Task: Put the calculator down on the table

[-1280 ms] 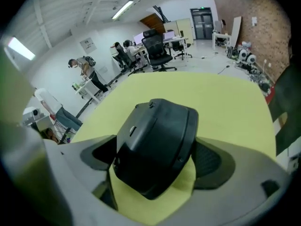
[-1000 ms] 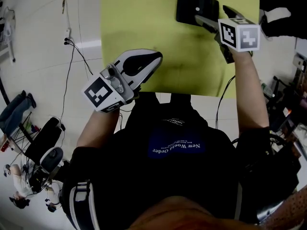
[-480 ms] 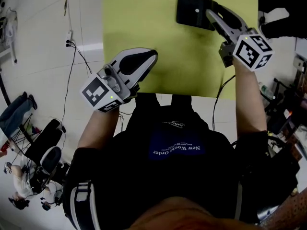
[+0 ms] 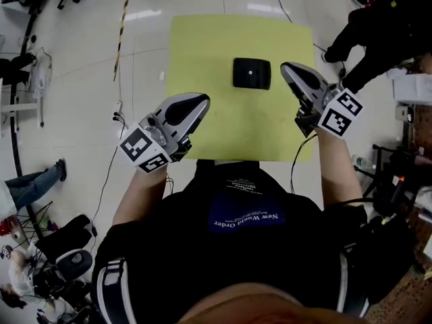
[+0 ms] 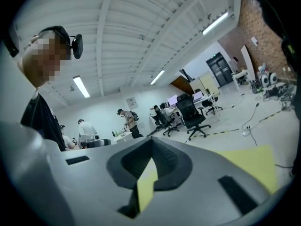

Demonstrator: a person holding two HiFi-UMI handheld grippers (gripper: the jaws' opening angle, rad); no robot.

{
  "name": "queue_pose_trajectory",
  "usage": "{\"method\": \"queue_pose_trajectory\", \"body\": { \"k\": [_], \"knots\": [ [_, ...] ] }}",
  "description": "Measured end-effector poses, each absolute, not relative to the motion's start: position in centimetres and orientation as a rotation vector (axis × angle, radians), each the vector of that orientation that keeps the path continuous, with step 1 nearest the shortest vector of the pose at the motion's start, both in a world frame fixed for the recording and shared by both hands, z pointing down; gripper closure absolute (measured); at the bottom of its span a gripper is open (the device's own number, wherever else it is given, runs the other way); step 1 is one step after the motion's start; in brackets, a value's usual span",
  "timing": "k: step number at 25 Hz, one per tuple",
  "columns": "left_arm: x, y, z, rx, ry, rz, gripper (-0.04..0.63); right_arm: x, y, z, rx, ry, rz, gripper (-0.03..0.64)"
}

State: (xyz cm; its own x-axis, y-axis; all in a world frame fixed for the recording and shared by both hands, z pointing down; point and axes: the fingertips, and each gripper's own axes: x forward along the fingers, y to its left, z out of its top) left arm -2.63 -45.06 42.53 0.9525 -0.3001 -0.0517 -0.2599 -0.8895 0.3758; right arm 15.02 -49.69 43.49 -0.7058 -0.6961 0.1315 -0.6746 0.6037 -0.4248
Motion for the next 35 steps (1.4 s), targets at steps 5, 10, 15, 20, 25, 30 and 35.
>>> {"method": "queue_pose_trajectory", "body": {
  "k": [5, 10, 15, 20, 25, 30, 35],
  "knots": [
    [-3.1, -44.5, 35.9, 2.825, -0.418, -0.234, 0.588, 15.5, -47.0, 37.2, -1.155, 2.816, -0.566, 0.629],
    [-3.1, -42.2, 32.9, 2.890, -0.415, -0.303, 0.588, 16.2, -42.9, 34.0, -1.149, 2.820, -0.447, 0.629],
    [-3.0, -41.6, 32.5, 2.853, -0.418, -0.351, 0.588, 16.4, -40.3, 34.9, -1.114, 2.785, -0.518, 0.630],
    [-2.7, -41.7, 32.6, 2.839, -0.431, -0.340, 0.588, 16.9, -41.1, 35.1, -1.105, 2.746, -0.561, 0.630],
    [-2.8, -41.1, 32.8, 2.839, -0.446, -0.330, 0.588, 16.3, -41.6, 34.4, -1.081, 2.768, -0.518, 0.632],
    [-2.7, -40.7, 32.7, 2.837, -0.467, -0.324, 0.588, 15.6, -41.3, 34.3, -1.027, 2.806, -0.510, 0.632],
    [-2.9, -40.9, 32.8, 2.834, -0.469, -0.321, 0.588, 15.2, -41.5, 34.4, -1.008, 2.823, -0.504, 0.632]
  ]
}}
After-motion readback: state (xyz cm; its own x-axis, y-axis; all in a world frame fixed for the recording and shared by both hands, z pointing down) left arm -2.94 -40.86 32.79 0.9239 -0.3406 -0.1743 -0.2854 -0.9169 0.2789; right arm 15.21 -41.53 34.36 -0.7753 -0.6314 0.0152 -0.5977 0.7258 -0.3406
